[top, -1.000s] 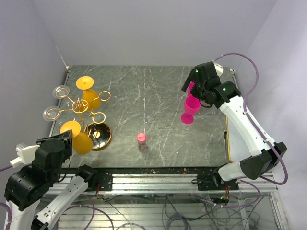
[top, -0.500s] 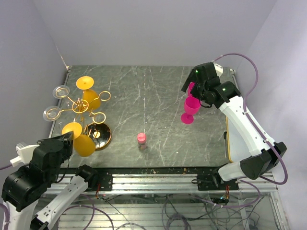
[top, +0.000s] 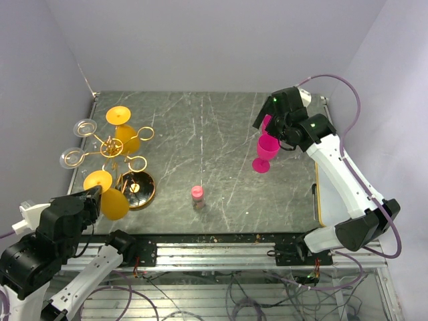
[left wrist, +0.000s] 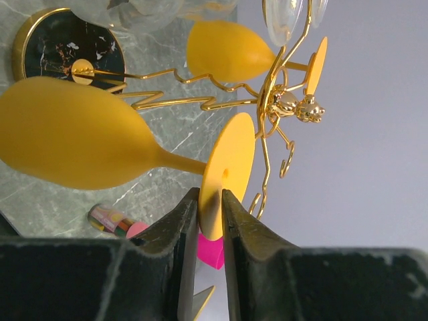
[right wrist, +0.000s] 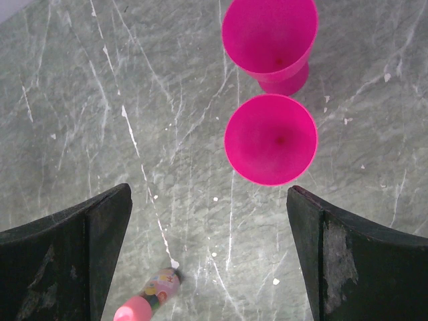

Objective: Take the wine glass off the wine glass rack

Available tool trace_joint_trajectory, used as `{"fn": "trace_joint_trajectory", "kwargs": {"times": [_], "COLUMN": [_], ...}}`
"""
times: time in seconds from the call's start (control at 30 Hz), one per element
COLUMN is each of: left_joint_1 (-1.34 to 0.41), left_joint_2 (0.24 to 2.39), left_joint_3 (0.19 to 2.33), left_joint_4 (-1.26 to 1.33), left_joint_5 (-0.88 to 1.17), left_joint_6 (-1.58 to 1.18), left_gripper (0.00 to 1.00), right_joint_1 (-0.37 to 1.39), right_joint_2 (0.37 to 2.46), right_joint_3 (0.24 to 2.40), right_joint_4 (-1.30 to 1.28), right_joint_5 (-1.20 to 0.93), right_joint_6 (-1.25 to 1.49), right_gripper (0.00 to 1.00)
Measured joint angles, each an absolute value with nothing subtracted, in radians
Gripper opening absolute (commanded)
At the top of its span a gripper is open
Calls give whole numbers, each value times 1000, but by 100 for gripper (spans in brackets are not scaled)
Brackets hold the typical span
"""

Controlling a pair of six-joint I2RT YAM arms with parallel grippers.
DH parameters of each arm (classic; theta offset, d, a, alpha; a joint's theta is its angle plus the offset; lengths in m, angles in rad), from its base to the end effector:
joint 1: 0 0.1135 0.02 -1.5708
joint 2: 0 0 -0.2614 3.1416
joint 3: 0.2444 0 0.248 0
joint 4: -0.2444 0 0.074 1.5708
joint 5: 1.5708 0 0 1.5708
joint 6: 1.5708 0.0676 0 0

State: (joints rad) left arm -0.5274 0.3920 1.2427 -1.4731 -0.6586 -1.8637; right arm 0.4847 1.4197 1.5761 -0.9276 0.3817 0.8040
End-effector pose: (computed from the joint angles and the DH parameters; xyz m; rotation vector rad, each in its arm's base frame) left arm 0.0170 0.0380 0.3595 -1.5934 1.4231 -0.7413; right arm 0.2834 0.1208 0.3734 0.5455 2.2183 0.2262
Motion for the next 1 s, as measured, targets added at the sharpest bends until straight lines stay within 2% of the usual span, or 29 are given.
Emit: {"fn": "trace_joint_trajectory", "kwargs": {"times": [0.17,0.3,0.53,1.0], "left_joint_1": [-527,-527,-527,-529], "left_joint_2": [392,389,389,364], "left_joint_3": [1243,1243,1243,1176], "left_joint_4": [-1475,-1459,-1425,-1286], "left_joint_5": [-643,-642,-631,-630], "left_joint_6": [-1873,-1882,-1894,-1884], "left_gripper": [19,18,7,7], "right_joint_1": [485,485,485,485], "right_joint_2": [1418,1415,1409,1405], "right_joint_3": [1574,1573,1573,1568], "right_joint_4": [-927,-928,-928,-928], "right_joint_5": [381,382,382,382], "right_joint_6": [804,804,804,804], "right_gripper": [100,100,100,100]}}
